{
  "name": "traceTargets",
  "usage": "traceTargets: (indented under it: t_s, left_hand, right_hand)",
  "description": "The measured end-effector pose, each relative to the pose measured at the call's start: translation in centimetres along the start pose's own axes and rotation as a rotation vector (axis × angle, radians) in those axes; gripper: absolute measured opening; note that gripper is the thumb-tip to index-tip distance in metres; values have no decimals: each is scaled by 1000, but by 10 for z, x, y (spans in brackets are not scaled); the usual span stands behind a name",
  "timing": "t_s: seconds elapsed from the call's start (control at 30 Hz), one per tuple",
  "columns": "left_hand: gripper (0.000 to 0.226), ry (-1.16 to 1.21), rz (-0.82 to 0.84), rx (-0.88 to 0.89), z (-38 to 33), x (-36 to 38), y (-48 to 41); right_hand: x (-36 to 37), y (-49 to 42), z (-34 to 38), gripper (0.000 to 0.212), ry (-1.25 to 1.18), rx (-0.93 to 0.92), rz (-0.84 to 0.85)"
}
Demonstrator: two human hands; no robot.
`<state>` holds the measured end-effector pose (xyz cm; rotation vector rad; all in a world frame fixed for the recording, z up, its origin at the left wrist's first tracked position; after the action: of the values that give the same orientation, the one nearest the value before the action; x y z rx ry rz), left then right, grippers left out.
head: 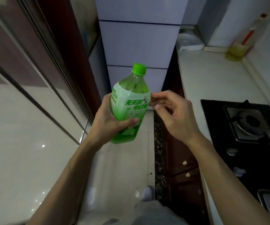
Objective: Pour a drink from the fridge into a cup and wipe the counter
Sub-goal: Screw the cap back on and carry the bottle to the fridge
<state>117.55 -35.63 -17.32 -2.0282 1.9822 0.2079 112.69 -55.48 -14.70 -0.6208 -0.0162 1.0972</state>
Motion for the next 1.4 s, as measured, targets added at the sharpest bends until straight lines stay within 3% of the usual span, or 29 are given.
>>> traceTargets:
  t_s: [0.27,0.63,1.1,1.4]
  left_hand:
    - [94,-22,-100,-32,-11,20,-78]
    - [92,-5,-125,-55,33,1,-209]
    - [97,48,-139,-156,83,-30,-366]
    - [95,-18,-227,-215,100,-22,-434]
  right_hand:
    - [21,-96,-32,30,-65,-81,92]
    - [118,-198,-72,29,19,-162,161]
    - [236,-311,-101,32,25,2,168]
    - [284,-388,-144,28,41,-84,294]
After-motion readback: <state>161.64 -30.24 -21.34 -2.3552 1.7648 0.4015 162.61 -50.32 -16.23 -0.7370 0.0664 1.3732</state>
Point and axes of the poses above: each hand's wrist, its own y-axis away from the middle knuckle, its own x-axis out of the palm, z = x × y, the point moved 4 cm from there along -y, towards the middle knuckle, and after that the axes turned 15 degrees about -z, right-handed, at the moved point
